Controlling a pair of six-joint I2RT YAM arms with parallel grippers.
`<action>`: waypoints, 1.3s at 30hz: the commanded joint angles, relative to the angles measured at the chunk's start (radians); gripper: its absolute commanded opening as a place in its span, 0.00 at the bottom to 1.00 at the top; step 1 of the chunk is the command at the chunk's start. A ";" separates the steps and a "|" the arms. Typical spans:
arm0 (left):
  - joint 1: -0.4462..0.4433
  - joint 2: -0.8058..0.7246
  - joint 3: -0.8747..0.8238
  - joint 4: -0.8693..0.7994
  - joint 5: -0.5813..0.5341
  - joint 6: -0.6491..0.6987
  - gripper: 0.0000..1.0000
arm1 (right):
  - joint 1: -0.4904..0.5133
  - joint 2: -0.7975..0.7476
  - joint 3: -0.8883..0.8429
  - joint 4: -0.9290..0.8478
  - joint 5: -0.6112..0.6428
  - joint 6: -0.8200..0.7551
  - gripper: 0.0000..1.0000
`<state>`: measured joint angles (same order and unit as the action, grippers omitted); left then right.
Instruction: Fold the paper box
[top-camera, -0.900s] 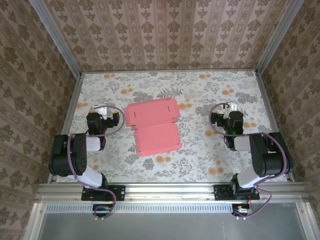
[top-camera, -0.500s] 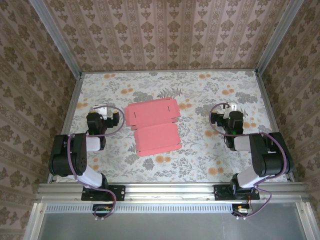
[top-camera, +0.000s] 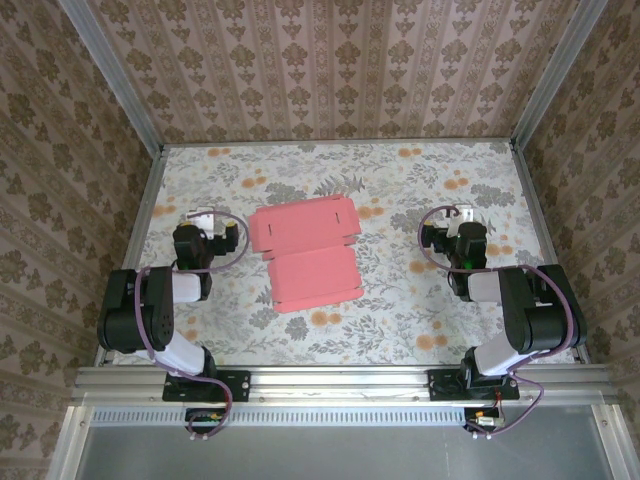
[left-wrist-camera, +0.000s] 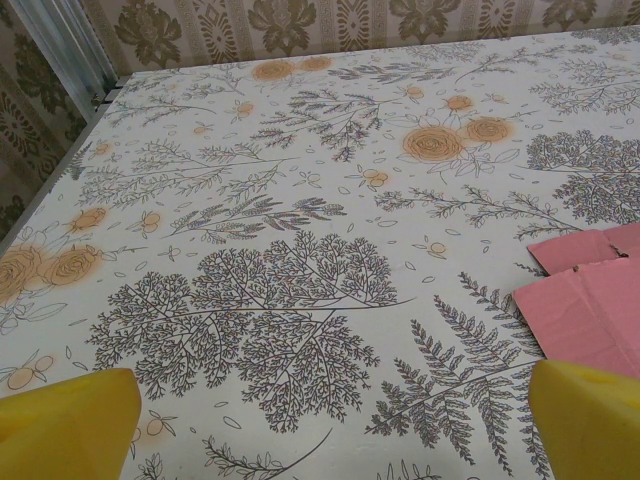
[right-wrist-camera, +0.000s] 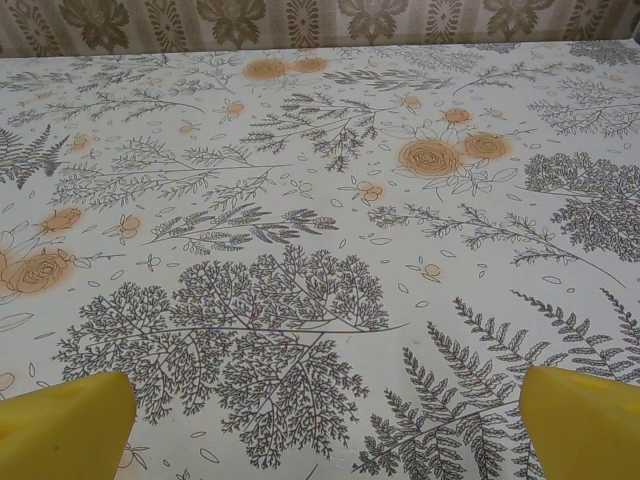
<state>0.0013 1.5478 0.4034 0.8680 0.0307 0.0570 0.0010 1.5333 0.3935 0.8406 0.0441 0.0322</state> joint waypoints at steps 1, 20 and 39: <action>-0.001 0.003 -0.005 0.029 0.014 0.001 1.00 | 0.005 -0.005 0.022 -0.001 -0.010 -0.002 1.00; 0.000 0.003 -0.005 0.027 0.014 0.001 1.00 | 0.005 -0.006 0.019 0.000 -0.010 -0.002 1.00; -0.111 -0.362 0.074 -0.473 -0.195 -0.072 1.00 | 0.083 -0.344 0.177 -0.555 0.023 0.017 1.00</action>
<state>-0.0860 1.2694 0.4004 0.6460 -0.0921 0.0429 0.0513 1.2697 0.4904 0.5068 0.0441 0.0303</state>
